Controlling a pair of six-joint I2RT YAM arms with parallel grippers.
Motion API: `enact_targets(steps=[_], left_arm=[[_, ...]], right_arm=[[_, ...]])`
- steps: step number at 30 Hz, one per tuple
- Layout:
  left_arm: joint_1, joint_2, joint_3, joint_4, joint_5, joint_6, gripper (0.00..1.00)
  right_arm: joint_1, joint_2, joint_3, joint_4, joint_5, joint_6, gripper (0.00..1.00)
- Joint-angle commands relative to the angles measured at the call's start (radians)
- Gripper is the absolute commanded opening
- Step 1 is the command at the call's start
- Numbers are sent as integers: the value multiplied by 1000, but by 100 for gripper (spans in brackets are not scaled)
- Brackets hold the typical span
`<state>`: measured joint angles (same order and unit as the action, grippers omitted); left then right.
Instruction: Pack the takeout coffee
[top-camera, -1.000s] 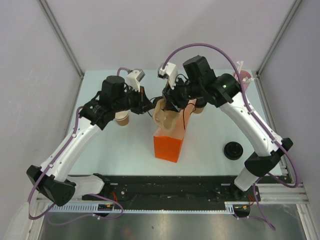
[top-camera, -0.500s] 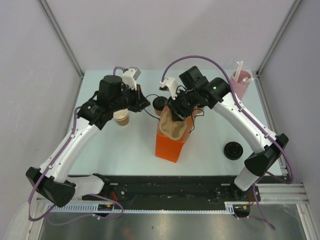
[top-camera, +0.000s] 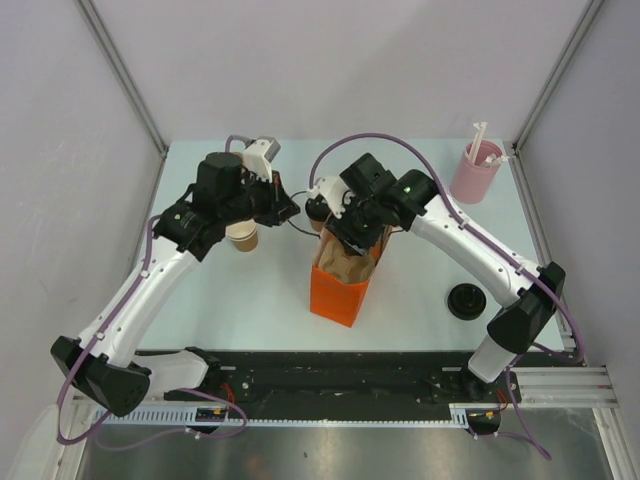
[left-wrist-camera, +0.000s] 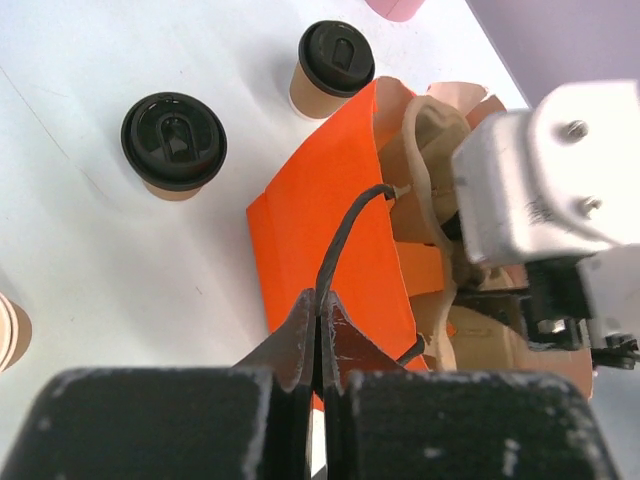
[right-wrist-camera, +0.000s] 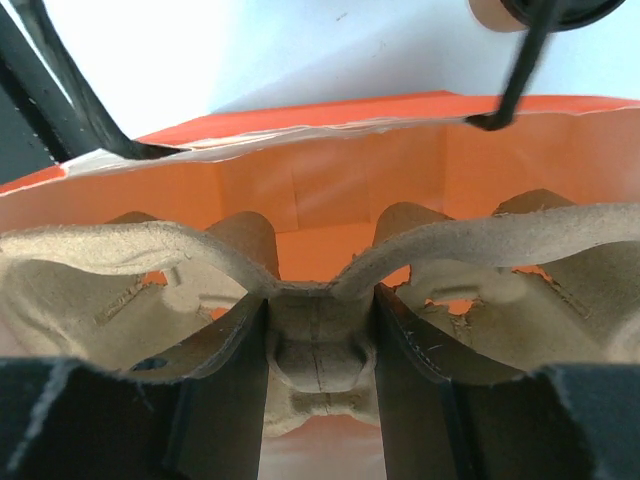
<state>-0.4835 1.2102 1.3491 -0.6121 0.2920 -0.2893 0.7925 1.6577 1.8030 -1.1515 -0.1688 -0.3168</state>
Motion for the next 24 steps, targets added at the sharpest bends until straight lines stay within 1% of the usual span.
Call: enact_targets(steps=[1, 5, 8, 12, 16, 19, 21, 24], left_arm=[[11, -32, -2, 18, -5, -11, 0], [45, -24, 16, 18, -24, -4, 0], [49, -20, 28, 18, -36, 13, 0], [54, -12, 39, 18, -103, 53, 0], [60, -27, 61, 18, -155, 99, 0], [60, -35, 90, 18, -142, 127, 0], [60, -37, 104, 18, -116, 134, 0], [60, -47, 110, 18, -114, 148, 0]], right_arm=[[43, -6, -89, -7, 86, 42, 0], [56, -55, -165, 13, 97, 39, 0], [68, -78, -220, 39, 89, 7, 0], [80, -81, -258, 23, 94, -30, 0], [80, -99, -332, 22, 97, -36, 0], [79, -96, -360, 35, 97, -38, 0], [80, -79, -361, 36, 95, -31, 0], [79, -44, -363, 38, 81, -30, 0]])
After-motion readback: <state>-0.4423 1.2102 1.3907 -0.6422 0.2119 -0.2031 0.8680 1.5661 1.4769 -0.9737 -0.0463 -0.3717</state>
